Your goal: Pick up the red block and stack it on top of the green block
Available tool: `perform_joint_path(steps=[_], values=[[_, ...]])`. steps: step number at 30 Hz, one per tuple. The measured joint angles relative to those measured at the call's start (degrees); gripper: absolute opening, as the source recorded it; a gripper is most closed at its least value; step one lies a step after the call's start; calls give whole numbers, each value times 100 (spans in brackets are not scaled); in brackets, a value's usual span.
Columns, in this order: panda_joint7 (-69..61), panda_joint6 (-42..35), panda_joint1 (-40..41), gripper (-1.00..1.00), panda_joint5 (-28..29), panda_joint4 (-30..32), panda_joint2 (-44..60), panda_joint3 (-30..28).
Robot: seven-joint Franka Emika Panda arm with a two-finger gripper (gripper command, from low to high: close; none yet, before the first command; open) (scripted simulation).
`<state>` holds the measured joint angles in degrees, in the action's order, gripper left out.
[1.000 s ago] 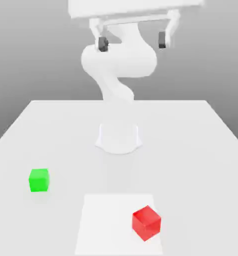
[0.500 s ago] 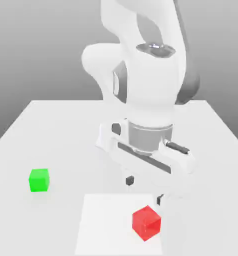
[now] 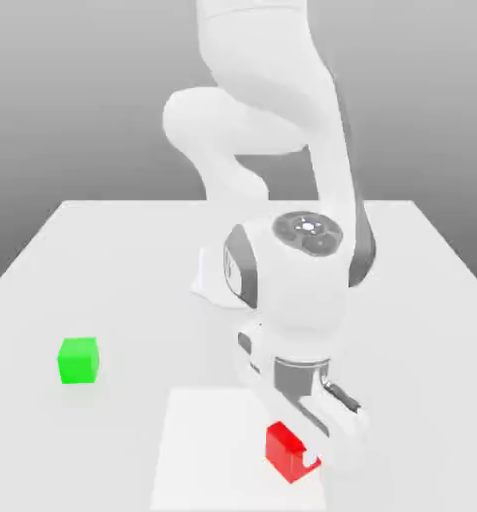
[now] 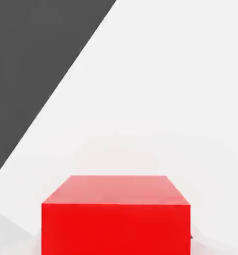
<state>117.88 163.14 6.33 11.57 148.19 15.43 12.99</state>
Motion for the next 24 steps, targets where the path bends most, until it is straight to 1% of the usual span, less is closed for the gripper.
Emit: perform_joint_path(steps=[3, 4, 6, 11, 14, 17, 20, 24], values=[[-356, -477, 144, -100, -480, 104, -597, 245], [-447, -573, 244, -100, -554, 174, -765, 181], [-594, -681, 612, -100, -597, 359, -1058, -95], [-956, -820, 2048, -100, -612, 886, -1738, -749], [-1236, -891, 2509, -100, -700, 1209, -2146, -1160], [-1523, -967, 2997, -100, -796, 1536, -2561, -1715], [-1698, -655, 3169, -100, -915, 1654, -2368, -1972], [-1886, 101, 3132, -100, -1170, 1641, -1597, -2004]])
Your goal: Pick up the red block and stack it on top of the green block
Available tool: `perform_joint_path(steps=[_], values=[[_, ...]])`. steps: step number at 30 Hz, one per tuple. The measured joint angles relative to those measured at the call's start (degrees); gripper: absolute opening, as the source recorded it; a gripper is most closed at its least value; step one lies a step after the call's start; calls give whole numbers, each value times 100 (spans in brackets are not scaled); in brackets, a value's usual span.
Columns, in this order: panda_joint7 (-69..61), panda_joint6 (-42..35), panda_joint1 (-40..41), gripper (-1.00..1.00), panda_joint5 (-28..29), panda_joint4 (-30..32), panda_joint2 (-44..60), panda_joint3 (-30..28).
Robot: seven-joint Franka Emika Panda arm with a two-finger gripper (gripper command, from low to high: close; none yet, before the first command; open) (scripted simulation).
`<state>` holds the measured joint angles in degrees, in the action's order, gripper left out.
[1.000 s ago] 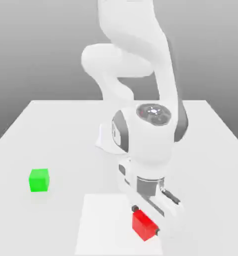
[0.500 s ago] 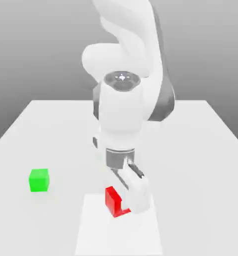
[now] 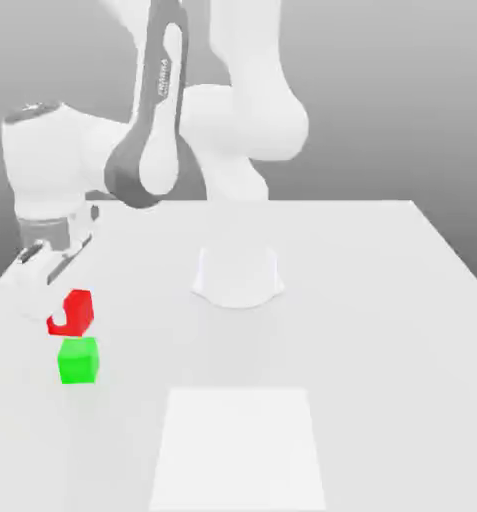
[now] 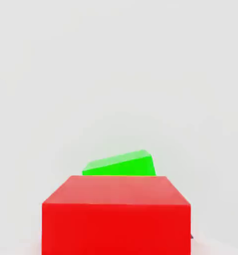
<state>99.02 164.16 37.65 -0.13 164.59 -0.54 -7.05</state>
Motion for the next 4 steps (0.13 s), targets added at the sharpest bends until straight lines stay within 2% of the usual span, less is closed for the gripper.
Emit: perform_joint_path(steps=[1, 2, 4], values=[[-63, 199, 15, -100, -90, -8, 208, 37], [-96, 304, 22, 100, -137, -12, 319, 57], [-96, 305, 22, 100, -137, -12, 319, 57]])
